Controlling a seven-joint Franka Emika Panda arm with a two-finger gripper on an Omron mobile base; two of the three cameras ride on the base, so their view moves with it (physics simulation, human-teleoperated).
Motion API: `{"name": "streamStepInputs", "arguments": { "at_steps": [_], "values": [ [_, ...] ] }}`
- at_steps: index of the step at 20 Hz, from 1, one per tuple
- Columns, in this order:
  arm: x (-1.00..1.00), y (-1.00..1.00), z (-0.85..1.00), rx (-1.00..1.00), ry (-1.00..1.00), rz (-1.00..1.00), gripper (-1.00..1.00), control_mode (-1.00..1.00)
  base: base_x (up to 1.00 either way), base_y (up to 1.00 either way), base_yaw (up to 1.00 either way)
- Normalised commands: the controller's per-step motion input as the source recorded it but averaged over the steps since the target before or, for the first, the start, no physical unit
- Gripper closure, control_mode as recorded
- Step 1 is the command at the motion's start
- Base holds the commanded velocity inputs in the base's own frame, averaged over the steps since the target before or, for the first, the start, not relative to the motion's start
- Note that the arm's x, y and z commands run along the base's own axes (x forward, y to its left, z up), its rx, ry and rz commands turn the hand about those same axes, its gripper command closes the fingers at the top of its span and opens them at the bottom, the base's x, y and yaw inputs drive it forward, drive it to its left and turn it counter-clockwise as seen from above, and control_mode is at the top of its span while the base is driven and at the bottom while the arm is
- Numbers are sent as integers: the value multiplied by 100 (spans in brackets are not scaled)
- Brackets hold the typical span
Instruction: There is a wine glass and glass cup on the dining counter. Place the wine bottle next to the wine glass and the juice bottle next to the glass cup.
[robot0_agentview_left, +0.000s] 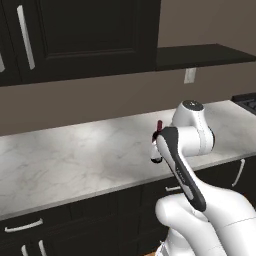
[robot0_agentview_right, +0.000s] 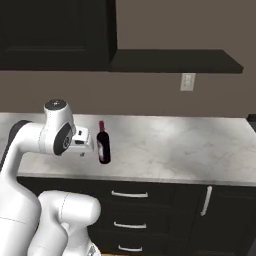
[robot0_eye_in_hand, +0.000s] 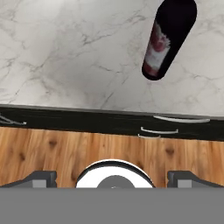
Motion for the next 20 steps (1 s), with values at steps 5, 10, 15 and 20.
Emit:
{"name": "streamStepInputs", "arguments": {
  "at_steps": [5, 10, 15, 20],
  "values": [
    [0, 0, 0, 0, 0, 0, -100, 100, 44, 0, 0],
    [0, 0, 0, 0, 0, 0, -100, 100, 47, 0, 0],
    [0, 0, 0, 0, 0, 0, -100, 100, 7, 0, 0],
    [0, 0, 0, 0, 0, 0, -100, 100, 0, 0, 0]
  ]
}}
